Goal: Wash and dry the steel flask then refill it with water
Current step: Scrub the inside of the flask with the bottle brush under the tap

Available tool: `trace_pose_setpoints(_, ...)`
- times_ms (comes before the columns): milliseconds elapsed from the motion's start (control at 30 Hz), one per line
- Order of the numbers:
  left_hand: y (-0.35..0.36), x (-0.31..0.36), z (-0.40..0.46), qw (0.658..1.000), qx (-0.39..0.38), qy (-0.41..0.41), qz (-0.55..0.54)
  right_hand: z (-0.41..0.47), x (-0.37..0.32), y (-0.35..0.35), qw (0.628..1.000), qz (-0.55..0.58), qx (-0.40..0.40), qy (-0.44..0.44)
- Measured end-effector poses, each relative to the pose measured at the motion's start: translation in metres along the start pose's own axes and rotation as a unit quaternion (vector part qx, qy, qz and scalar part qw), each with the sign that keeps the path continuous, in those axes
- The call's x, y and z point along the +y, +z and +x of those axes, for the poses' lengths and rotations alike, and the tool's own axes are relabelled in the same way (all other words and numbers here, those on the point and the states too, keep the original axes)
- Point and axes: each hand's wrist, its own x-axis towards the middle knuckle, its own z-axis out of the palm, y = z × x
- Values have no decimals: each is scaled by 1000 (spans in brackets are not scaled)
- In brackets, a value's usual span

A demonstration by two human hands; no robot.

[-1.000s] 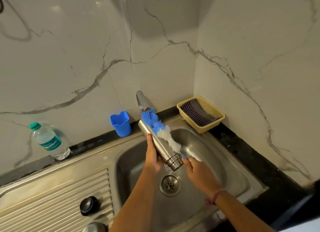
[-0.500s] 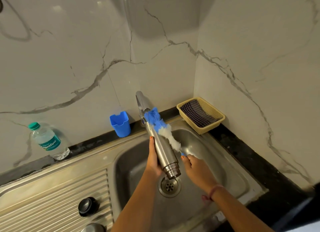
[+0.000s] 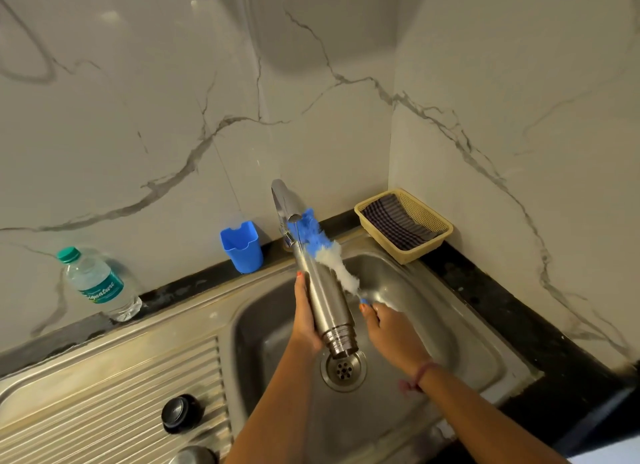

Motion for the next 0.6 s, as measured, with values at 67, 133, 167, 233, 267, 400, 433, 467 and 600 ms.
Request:
trace_pose_setpoints(67, 0, 0, -1, 1000, -8, 9, -14, 6, -3, 0, 1000, 11, -3, 11)
trace_pose_setpoints(133, -3, 3, 1, 999, -16, 17, -38, -12, 6, 1, 1000, 11, 4, 14)
trace_pose_setpoints(167, -5, 6, 0, 998, -23, 16, -49, -28, 13, 2, 1000, 17, 9, 11)
trace_pose_setpoints(233, -10, 11, 2, 998, -17, 18, -55, -61, 32, 2, 999, 37, 1, 11)
trace_pose_setpoints(267, -13, 12, 1, 998, -10, 14, -57, -73, 38, 1, 999, 47, -7, 11)
trace_pose_setpoints(400, -14, 7, 1, 997, -9, -14, -81, -54, 32, -5, 999, 33, -23, 15)
trace_pose_setpoints(433, -11, 5, -1, 996, -9, -17, -86, -37, 24, -6, 999, 24, -30, 19)
trace_pose_setpoints(467, -8, 4, -3, 997, -1, -15, -82, -20, 17, -6, 999, 22, -37, 23)
trace_pose_setpoints(600, -4, 6, -1, 998, 21, 0, -54, 3, 4, -6, 999, 18, -32, 19)
